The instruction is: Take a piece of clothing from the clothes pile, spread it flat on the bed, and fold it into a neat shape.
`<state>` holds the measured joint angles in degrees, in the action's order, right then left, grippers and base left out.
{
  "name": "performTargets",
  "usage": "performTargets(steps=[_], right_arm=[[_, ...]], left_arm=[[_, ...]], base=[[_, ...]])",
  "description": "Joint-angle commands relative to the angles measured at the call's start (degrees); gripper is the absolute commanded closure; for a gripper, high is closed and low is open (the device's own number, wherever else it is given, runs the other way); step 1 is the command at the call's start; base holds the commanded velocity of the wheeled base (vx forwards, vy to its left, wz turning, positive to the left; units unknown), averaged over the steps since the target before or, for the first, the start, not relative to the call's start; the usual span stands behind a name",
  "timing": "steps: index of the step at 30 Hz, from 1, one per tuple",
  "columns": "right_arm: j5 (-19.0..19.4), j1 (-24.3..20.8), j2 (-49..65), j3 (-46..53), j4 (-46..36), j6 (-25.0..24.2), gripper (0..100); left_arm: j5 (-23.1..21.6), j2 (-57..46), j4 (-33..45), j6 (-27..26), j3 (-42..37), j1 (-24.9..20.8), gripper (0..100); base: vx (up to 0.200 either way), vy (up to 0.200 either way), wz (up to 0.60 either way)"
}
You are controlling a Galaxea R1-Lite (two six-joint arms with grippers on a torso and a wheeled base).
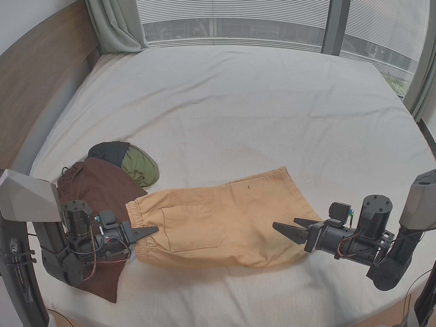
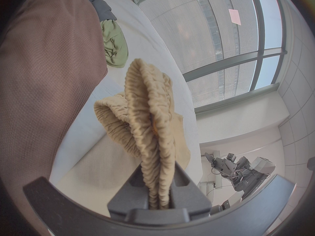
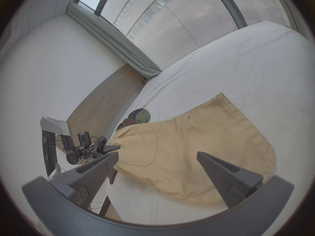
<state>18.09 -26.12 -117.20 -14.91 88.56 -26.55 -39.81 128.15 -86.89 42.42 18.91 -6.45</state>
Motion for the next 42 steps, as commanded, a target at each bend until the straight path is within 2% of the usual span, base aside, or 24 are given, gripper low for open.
performTargets(steps=[1, 12, 22, 26, 35, 42], right_arm=[[0.01, -0.15, -0.05, -0.03, 0.03, 0.01, 0], [-0.07, -0.15, -0.05, 0.06, 0.03, 0.01, 0], [0.01, -0.24, 0.04, 0.14, 0.03, 0.01, 0], [0.01, -0.24, 0.04, 0.14, 0.03, 0.01, 0], [-0.07, -0.24, -0.05, 0.23, 0.03, 0.01, 0], [-0.07, -0.24, -0.31, 0.14, 0.03, 0.01, 0]], left_arm=[[0.00, -0.97, -0.03, 0.03, -0.89, 0.38, 100], [-0.18, -2.38, -0.03, 0.03, -2.03, 1.61, 100], [-3.52, -4.31, 0.06, -0.24, -4.58, 5.57, 100], [-6.33, -5.10, 0.06, -2.78, -6.25, 9.17, 100], [-9.14, -5.19, 0.06, -5.77, -7.92, 14.27, 100], [-9.93, -5.28, 0.06, -5.86, -8.10, 15.50, 100]], base=[[0.000, 0.000, 0.00], [0.000, 0.000, 0.00], [0.000, 0.000, 0.00], [0.000, 0.000, 0.00], [0.000, 0.000, 0.00], [0.000, 0.000, 0.00]])
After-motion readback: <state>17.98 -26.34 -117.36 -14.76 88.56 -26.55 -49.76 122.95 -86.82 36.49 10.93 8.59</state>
